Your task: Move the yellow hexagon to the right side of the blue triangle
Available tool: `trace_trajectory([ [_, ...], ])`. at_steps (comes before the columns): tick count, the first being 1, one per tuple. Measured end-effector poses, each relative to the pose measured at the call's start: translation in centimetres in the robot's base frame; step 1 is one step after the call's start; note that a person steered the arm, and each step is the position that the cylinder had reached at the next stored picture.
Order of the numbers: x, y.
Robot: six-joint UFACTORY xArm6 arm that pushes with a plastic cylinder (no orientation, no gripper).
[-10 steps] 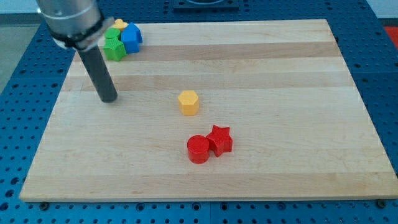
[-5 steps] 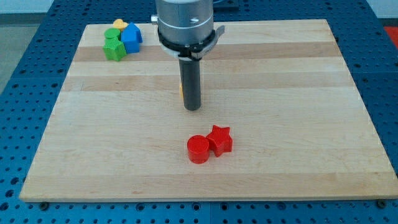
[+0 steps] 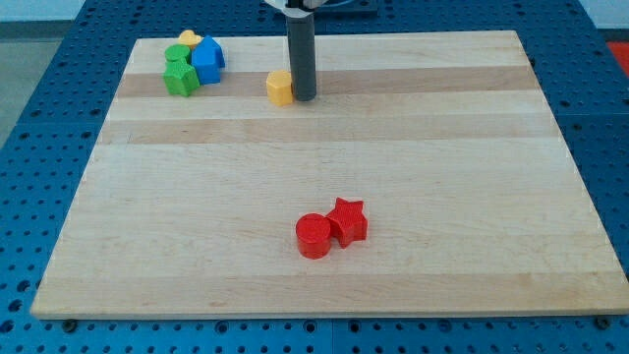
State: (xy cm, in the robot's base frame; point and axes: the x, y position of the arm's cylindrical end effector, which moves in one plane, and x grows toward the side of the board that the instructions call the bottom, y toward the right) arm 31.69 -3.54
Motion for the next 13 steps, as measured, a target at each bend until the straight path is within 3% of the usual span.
trace_trajectory([
  [3,2.0,-3.2],
  [7,-5.0,-4.5],
  [10,-7.6,-0.2],
  [13,-7.6,-4.4],
])
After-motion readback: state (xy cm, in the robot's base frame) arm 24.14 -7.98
